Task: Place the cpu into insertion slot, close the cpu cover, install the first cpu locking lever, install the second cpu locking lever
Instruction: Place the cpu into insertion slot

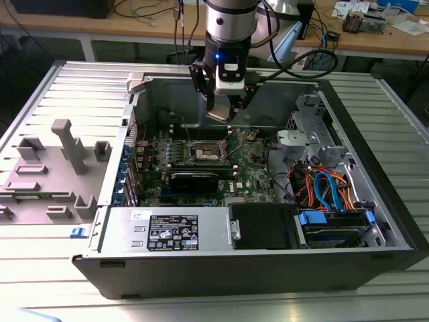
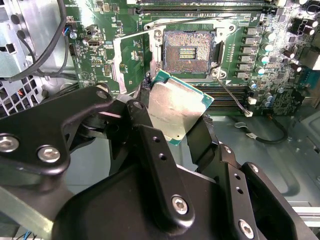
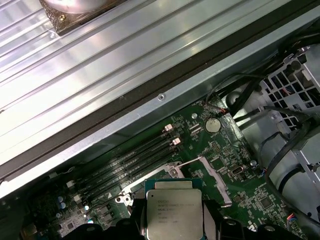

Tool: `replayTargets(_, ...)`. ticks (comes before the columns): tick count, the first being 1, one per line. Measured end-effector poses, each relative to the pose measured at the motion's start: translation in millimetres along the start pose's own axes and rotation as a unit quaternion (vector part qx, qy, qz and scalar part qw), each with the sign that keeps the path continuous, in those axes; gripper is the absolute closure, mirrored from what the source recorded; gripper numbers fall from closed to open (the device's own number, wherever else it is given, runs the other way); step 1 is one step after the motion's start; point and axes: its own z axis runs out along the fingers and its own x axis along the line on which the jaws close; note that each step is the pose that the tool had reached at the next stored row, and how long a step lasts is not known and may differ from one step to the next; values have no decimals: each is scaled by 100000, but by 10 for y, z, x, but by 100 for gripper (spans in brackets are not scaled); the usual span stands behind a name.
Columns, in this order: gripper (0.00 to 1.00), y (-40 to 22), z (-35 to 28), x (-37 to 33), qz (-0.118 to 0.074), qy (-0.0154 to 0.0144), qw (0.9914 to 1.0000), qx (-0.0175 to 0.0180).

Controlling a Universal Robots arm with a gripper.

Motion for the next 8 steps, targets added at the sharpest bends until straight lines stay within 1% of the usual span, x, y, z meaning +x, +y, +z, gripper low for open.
replayTargets(8, 45, 0, 3, 0, 216, -21, 100000, 3)
